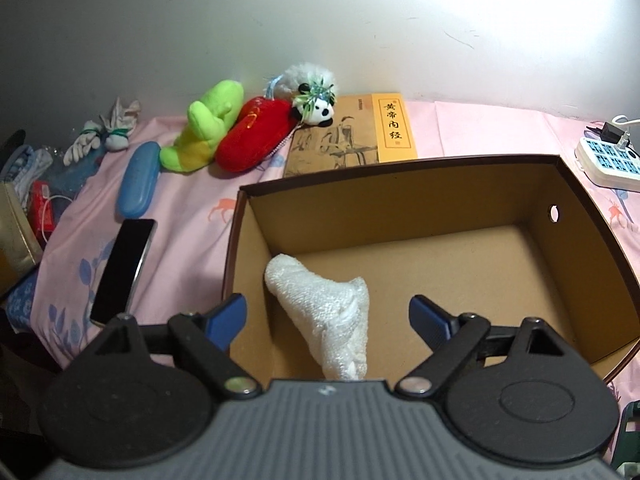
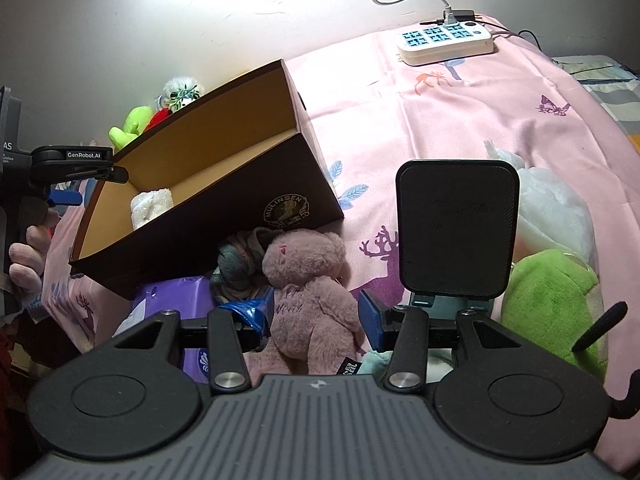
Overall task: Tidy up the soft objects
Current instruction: 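Carry the white towel into the cardboard box and open the left gripper, then move the right tool toward the yellow towel near the teddy bear, then grasp the yellow towel with the right gripper and drop it into the box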
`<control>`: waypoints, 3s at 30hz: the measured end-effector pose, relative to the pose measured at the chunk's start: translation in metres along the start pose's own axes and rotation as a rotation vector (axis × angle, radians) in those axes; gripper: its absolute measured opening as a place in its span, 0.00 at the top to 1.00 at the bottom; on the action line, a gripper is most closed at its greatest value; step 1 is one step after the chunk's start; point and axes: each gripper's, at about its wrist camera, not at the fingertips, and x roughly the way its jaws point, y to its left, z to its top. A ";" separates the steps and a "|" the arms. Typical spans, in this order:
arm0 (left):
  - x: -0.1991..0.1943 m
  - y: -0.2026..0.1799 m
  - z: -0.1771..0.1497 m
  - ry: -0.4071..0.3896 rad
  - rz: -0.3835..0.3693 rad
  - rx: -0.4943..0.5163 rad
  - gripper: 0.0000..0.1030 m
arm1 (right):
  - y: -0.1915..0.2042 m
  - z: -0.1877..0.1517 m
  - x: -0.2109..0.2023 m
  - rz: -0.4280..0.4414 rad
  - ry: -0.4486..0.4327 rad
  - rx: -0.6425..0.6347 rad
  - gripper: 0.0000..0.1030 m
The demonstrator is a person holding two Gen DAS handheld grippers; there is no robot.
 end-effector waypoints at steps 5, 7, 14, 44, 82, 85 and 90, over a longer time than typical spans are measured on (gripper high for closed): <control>-0.024 0.004 -0.010 -0.019 0.041 -0.017 0.12 | 0.001 0.000 -0.002 0.040 0.008 -0.034 0.72; -0.034 0.005 -0.014 -0.026 0.058 -0.024 0.12 | 0.002 -0.001 -0.003 0.057 0.012 -0.047 0.72; -0.065 0.006 -0.034 -0.036 0.124 -0.058 0.12 | 0.001 -0.006 -0.010 0.122 0.030 -0.092 0.72; -0.144 -0.013 -0.155 0.013 0.179 -0.197 0.10 | -0.027 -0.043 -0.040 0.302 0.145 -0.255 0.70; -0.137 -0.007 -0.204 0.000 -0.172 -0.220 0.08 | -0.061 -0.023 -0.020 0.489 0.269 -0.006 1.00; -0.129 -0.003 -0.197 -0.006 -0.205 -0.222 0.08 | -0.059 0.003 -0.034 0.514 0.204 0.013 1.00; -0.121 0.010 -0.190 -0.029 -0.247 -0.228 0.08 | -0.016 0.066 -0.043 0.569 0.082 -0.029 1.00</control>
